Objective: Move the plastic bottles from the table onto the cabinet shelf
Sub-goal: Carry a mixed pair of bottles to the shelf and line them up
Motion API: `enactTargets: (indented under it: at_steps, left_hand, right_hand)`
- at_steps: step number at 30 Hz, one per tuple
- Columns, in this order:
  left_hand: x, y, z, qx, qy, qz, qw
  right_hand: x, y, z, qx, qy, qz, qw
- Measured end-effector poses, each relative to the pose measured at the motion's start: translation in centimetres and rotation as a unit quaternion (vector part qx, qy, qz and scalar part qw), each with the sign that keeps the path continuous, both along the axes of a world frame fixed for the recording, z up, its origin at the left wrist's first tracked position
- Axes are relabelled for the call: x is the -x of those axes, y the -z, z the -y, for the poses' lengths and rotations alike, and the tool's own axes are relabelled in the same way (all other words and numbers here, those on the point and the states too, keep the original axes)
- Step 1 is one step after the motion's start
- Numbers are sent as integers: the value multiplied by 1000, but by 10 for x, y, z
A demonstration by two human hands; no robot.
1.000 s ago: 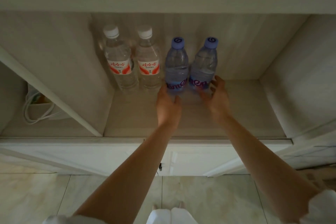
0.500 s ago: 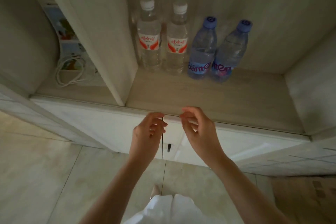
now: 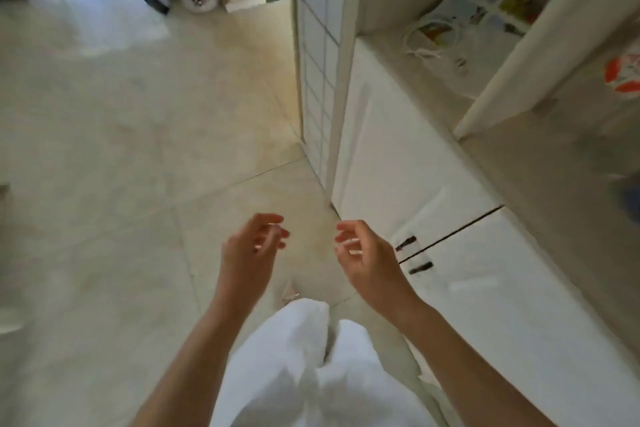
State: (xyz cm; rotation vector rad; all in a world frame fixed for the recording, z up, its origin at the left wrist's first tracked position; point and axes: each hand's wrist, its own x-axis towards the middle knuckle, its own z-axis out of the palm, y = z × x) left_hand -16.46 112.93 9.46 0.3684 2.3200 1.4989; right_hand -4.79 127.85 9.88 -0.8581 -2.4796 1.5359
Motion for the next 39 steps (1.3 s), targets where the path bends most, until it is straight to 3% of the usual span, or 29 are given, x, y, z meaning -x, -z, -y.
enactTargets:
  at_steps: [6,11,13,20,27,35,39]
  left_hand:
    - [-33,7,120,67,-127,9,990]
    - [-43,11,198,77,-227,29,970]
    - [-51,13,261,74,-295,39,952]
    - [-75,15,400,169,-308,24,936]
    - [-105,10,545,178,-451,47,873]
    - [-111,23,625,115,-614,86,776]
    - [-90,29,658,100,-639,90,757]
  right_hand:
    - [34,2,91,-6,-194,10,981]
    - [62,-4,163,-26,-309,7,951]
    - [81,-3,227,-32,-368,17,929]
    - [116,14,378,-47,-452,45,890]
    - [123,26,541,-32,-560,47,827]
    - [152,23,662,-34,-661,31,749]
    - [181,28,716,-45,-684,15,728]
